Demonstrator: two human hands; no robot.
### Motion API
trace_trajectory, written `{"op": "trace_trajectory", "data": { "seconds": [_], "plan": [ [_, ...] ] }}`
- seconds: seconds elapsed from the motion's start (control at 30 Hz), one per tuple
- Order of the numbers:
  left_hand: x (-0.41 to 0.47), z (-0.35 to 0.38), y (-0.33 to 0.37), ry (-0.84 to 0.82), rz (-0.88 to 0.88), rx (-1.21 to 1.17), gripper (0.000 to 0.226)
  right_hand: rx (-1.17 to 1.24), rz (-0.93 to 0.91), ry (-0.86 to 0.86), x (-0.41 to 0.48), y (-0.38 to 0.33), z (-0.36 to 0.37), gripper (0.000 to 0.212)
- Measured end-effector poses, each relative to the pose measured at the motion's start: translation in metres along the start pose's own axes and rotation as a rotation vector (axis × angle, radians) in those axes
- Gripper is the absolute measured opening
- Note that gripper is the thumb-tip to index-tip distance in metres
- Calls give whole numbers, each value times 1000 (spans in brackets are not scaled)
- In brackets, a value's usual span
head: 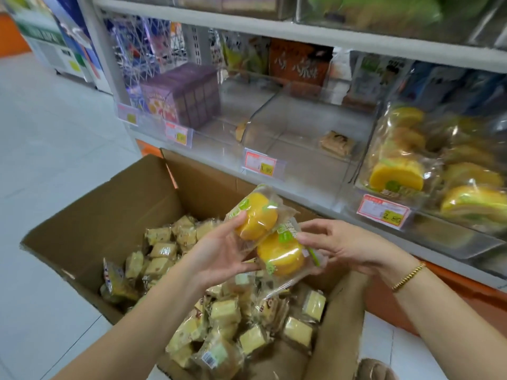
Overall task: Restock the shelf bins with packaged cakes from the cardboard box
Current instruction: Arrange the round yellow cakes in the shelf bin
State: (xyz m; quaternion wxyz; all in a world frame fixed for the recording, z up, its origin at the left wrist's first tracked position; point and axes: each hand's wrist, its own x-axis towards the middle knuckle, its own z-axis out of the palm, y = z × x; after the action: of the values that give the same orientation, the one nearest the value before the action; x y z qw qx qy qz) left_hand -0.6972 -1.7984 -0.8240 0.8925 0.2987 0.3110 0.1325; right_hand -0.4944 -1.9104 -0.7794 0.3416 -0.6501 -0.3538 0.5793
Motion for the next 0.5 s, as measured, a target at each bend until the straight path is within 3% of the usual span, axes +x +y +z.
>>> {"op": "trace_trajectory", "data": {
  "seconds": [0.13, 0.3, 0.4, 0.5],
  "plan": [
    [-11, 20, 2, -40, 39, 94, 71, -172, 5, -30, -12, -16, -6, 41],
    [-26, 57, 4, -133, 135, 277, 44, -176, -6, -121, -29, -15, -25, 39],
    [-29, 83, 1, -112, 181, 384, 44, -218, -33, -154, -42, -7, -30, 49],
    [-27, 105, 0, -119, 195, 431, 46, -213, -47, -168, -59, 0, -38, 46]
  ]
}}
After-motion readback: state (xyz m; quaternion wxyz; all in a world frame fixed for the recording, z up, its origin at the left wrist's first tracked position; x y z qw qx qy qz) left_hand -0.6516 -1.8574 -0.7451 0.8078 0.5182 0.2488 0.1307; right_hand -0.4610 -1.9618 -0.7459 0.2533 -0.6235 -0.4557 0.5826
